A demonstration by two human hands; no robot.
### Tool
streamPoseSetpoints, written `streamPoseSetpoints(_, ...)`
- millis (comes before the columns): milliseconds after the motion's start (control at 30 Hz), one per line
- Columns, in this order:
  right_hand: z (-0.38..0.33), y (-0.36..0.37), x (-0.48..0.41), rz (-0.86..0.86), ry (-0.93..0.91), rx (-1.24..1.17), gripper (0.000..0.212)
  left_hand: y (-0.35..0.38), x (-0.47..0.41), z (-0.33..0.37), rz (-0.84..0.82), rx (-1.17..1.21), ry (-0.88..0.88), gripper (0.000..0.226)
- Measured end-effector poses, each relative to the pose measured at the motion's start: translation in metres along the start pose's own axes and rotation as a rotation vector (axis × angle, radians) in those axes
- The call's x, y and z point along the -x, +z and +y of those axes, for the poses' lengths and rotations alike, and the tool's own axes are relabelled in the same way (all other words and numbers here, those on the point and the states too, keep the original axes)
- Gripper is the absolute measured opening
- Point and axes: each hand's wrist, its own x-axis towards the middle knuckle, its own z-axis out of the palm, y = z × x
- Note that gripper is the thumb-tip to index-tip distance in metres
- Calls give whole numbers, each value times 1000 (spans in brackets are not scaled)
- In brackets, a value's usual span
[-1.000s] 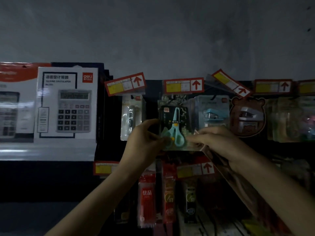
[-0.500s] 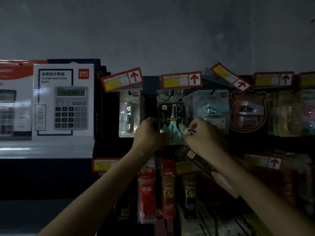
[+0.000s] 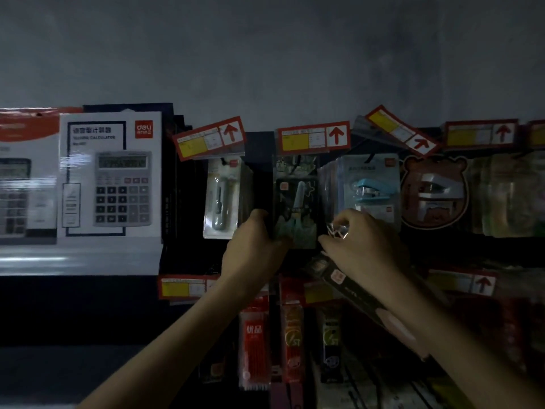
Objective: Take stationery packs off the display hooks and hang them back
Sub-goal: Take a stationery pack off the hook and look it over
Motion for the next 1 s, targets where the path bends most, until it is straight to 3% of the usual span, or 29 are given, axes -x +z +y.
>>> streamPoseSetpoints(300, 15, -8, 11, 182, -35, -72, 14, 19, -6, 45, 202, -509, 456, 64)
streamPoseSetpoints(600, 32, -14, 19, 187, -30, -22, 21, 42, -47, 62, 173, -698, 303, 76)
streamPoseSetpoints(800, 35, -17, 21, 177, -44, -14, 30, 55, -62, 55, 141, -671, 272, 76)
streamPoseSetpoints(1000, 36, -15, 20, 149, -45, -19, 25, 61, -78, 49, 50, -702, 207, 77)
